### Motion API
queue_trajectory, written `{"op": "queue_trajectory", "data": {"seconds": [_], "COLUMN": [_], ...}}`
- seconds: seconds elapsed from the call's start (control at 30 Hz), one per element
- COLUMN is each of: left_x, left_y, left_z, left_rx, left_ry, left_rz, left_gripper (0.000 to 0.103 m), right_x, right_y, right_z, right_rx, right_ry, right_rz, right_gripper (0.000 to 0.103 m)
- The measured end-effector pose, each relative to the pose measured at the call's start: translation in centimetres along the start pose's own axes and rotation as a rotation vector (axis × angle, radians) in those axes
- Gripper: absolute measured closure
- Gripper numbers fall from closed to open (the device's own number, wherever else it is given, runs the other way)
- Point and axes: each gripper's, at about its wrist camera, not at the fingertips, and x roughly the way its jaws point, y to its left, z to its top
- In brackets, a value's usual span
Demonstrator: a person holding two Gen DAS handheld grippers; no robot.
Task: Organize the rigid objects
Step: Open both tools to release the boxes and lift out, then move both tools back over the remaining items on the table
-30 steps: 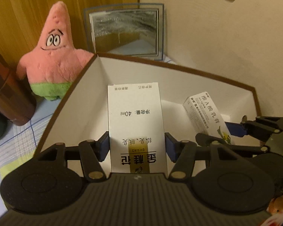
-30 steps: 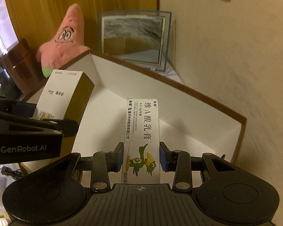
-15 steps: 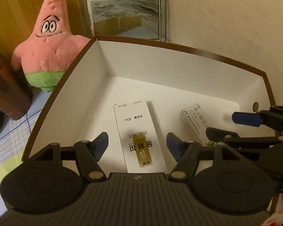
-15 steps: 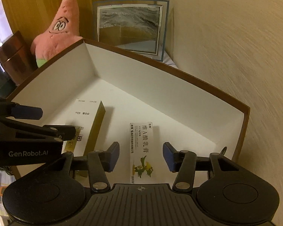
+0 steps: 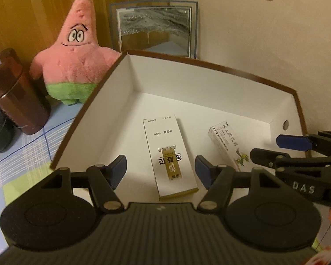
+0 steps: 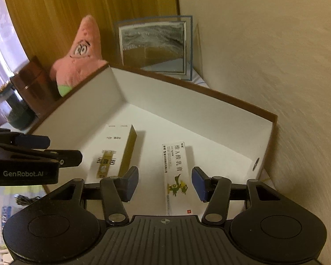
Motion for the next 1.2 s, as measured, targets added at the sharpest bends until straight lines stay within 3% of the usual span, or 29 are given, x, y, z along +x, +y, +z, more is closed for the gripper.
{"op": "queue_trajectory", "data": {"seconds": [0.3,0.53,1.2], "left_x": [-4.9,-8.7,-16.3], "left_y": [0.8,1.8,5.3], "left_z": [-2.6,-6.9,-18.9], "left_rx": [-0.022,-0.061,-0.146], "left_ry": [-0.048,-0.048,-0.033], "left_rz": [-0.010,-0.010,0.070], "left_gripper": [0.038,0.038,0.038], "right_x": [-5.1,-8.9,-11.6], "right_y": [0.2,1.7,9.7], "right_z": [-1.5,-3.4,-12.3], "right_rx": [0.047,0.043,-0.114], "right_ry": [-0.076,-0.116,0.014], "right_rz": [0.027,0.061,0.168], "right_gripper": [0.052,0.052,0.052]}}
